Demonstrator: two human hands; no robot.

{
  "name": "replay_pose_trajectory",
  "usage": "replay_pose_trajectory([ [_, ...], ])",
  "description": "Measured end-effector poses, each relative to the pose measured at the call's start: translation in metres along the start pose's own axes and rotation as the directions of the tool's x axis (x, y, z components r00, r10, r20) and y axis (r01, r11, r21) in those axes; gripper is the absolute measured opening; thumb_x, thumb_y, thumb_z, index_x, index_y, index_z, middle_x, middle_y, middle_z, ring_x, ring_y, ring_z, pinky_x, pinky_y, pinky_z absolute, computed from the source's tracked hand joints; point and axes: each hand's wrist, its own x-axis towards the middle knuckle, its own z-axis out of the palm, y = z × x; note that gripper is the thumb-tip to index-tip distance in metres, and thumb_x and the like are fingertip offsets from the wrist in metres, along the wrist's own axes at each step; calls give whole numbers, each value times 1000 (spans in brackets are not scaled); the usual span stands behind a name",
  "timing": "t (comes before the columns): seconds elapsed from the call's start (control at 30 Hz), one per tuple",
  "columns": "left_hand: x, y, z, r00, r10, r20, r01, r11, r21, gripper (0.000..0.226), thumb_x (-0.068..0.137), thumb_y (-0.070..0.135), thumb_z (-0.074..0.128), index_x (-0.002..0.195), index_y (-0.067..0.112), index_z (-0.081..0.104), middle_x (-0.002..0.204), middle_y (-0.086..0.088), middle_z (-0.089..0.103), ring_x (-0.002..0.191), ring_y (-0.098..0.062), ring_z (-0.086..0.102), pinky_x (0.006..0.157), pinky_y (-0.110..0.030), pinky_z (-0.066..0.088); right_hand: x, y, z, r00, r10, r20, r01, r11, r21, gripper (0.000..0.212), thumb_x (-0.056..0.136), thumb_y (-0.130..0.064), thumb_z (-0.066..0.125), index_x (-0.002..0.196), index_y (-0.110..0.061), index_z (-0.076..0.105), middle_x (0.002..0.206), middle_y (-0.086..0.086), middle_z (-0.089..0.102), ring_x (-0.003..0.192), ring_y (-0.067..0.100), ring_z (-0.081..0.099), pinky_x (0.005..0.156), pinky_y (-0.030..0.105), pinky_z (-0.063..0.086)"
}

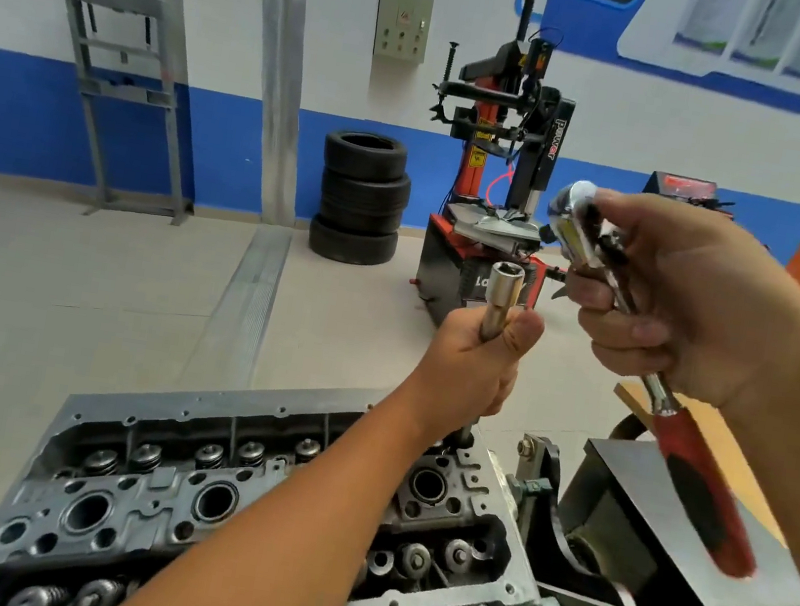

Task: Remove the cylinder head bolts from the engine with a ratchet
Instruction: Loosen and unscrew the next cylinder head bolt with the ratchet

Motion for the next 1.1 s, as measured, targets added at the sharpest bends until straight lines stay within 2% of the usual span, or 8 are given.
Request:
replay_pose_trajectory([
  [0.1, -5, -1, 3, 1000, 9, 3, -9, 1000, 22, 48, 109, 24, 49, 64, 15, 37, 47, 2, 34, 38, -12, 31, 42, -20, 29, 3, -16, 4, 989, 132, 69, -113, 968, -225, 33, 88, -48, 60, 78, -17, 56, 60, 3, 43, 31, 8, 27, 34, 13, 25],
  [0.27, -9, -1, 2, 1000, 23, -13, -23, 1000, 9, 43, 109, 24, 49, 69, 7, 43, 49, -3, 32, 38, -11, 31, 42, -21, 30, 2, -28, 4, 962, 249, 111, -208, 932, -296, 28, 87, -46, 60, 75, -22, 57, 59, 2, 39, 30, 8, 21, 36, 10, 23],
  [0.4, -10, 1, 2, 1000, 30, -1, -30, 999, 13, 46, 106, 33, 51, 66, 13, 40, 50, -4, 33, 40, -12, 32, 42, -23, 31, -2, -35, 6, 962, 240, 131, -181, 918, -352, 20, 88, -43, 62, 93, -25, 56, 60, 5, 40, 30, 8, 20, 38, 10, 28],
  [0.53, -10, 1, 2, 999, 30, 36, -31, 999, 36, 48, 106, 36, 51, 67, 9, 42, 50, -4, 34, 41, -13, 33, 43, -25, 31, -2, -34, 11, 961, 258, 98, -200, 897, -395, 15, 101, -39, 54, 99, -26, 60, 59, 5, 40, 29, 8, 20, 38, 10, 26],
  [0.7, -8, -2, 3, 999, 14, 44, -17, 999, 49, 46, 107, 35, 52, 67, 16, 41, 51, -1, 33, 42, -11, 30, 43, -23, 29, -2, -38, 14, 963, 270, 13, -229, 840, -492, 28, 104, -42, 51, 89, -31, 71, 58, 4, 41, 31, 9, 20, 38, 10, 27],
  [0.9, -3, -5, 8, 997, 43, 66, -51, 991, 120, 51, 96, 56, 56, 64, 20, 40, 55, 2, 33, 48, -11, 30, 48, -28, 28, -6, -66, 19, 935, 350, -64, -293, 655, -697, 28, 102, -42, 55, 117, -25, 70, 58, 7, 44, 35, 12, 21, 43, 13, 26],
  [1.03, -4, -10, 7, 996, 80, 47, -84, 993, 88, 62, 98, 54, 55, 71, 2, 38, 57, -4, 33, 49, -12, 29, 49, -28, 28, -11, -59, 31, 940, 331, -86, -308, 708, -636, 24, 105, -40, 51, 107, -28, 72, 59, 7, 43, 37, 12, 20, 42, 12, 26],
  [1.1, -4, -12, 7, 994, 103, 24, -105, 991, 81, 57, 101, 46, 54, 67, 3, 38, 53, -1, 33, 47, -12, 28, 47, -27, 27, -16, -44, 38, 953, 289, -84, -282, 759, -587, 25, 108, -41, 47, 101, -28, 68, 59, 5, 43, 38, 12, 21, 42, 13, 25],
])
